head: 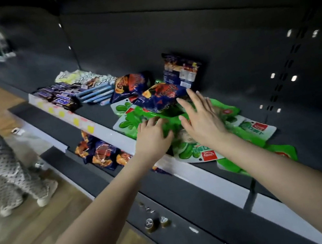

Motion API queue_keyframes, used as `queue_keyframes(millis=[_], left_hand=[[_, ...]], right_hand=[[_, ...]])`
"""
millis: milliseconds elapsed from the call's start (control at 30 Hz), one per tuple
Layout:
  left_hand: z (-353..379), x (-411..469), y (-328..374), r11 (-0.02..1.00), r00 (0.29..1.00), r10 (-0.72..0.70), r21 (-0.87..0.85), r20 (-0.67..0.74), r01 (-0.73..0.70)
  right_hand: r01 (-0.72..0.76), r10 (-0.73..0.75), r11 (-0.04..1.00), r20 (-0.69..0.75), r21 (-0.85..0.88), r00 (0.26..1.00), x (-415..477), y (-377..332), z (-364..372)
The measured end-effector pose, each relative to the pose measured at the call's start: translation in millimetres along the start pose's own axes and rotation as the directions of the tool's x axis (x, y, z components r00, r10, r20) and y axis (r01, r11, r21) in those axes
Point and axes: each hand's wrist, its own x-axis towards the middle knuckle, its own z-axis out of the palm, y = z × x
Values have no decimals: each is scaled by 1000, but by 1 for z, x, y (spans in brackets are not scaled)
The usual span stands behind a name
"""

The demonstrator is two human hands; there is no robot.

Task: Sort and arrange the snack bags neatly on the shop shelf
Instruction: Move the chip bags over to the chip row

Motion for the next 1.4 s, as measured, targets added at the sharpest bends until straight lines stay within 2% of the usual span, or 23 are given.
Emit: queue_keyframes(millis=[167,400,533,633,800,1000,1233,1400], left_hand=[[-9,-2,-24,998,998,-59,-20,1,59],[-14,2,-50,991,991,-133,-9,-33,132],[-14,4,-62,988,988,-150,-40,-45,149],[-15,10,-67,989,987,-147,-43,-65,144],[-12,19,-69,992,989,-122,-43,-81,119],[-3,28,-67,995,991,-90,-40,-95,86],[9,32,-67,995,974,-89,-60,-207,78],[13,35,-70,994,974,-105,-41,-201,99]], right_hand=[[68,-68,998,35,2,997,25,-19,15],[133,-124,985,81,-114,989,62,-34,23],[130,-121,985,87,-112,989,84,-39,26],[133,-123,983,80,-123,989,98,-38,26],[150,-128,982,185,-113,974,104,-33,35],[204,-165,965,224,-163,960,83,-24,50],[193,-156,969,219,-156,963,72,-21,60],[190,-155,967,201,-172,967,70,-24,64]])
